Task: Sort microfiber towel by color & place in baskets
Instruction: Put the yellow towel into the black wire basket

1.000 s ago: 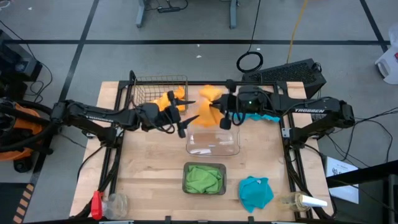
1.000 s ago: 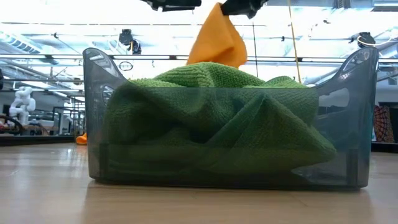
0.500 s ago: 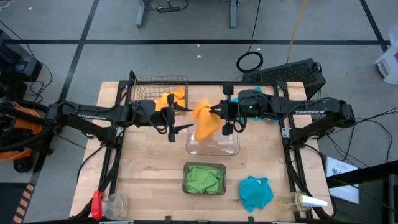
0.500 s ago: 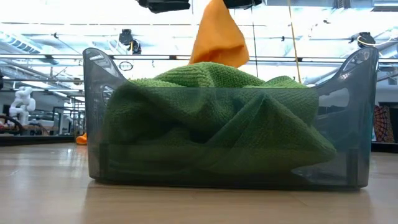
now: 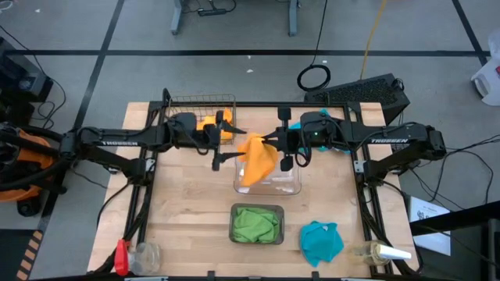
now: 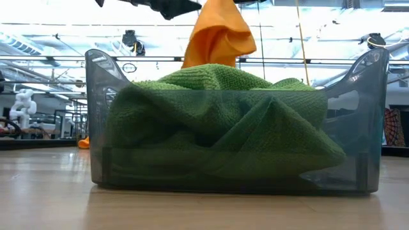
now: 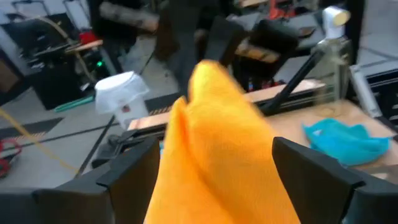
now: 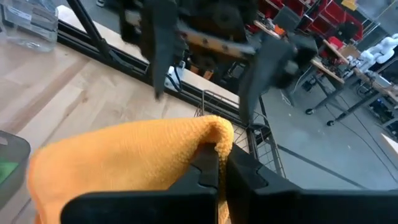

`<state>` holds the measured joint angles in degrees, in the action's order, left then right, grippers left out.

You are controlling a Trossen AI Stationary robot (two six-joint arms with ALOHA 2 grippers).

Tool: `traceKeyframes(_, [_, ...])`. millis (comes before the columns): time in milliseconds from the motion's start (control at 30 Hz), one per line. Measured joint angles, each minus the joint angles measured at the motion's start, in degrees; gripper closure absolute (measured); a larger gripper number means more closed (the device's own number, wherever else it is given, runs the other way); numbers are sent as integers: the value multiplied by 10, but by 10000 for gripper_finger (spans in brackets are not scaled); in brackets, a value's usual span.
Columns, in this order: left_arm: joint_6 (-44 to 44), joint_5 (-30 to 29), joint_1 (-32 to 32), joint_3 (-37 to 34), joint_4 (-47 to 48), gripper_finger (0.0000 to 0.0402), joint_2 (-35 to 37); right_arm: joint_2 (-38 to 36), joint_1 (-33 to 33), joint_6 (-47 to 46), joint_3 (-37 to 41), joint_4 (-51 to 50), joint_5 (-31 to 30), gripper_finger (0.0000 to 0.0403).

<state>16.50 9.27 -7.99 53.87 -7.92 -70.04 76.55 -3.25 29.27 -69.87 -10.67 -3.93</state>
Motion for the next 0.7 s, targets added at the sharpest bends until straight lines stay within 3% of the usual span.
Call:
traceKeyframes(200, [-33, 91, -28, 0, -37, 72, -44, 0, 0, 3, 0, 2, 15, 402])
traceKeyframes(467, [-8, 93, -30, 0, -59, 81, -92, 0, 0, 1, 0, -9, 15, 402])
traceKeyframes(567, [4, 93, -29, 0, -64, 115, -98, 0, 0, 0, 0, -13, 15, 402])
traceKeyframes(700, [6, 94, -29, 0, -76, 201, -106, 0, 0, -1, 0, -16, 15, 402])
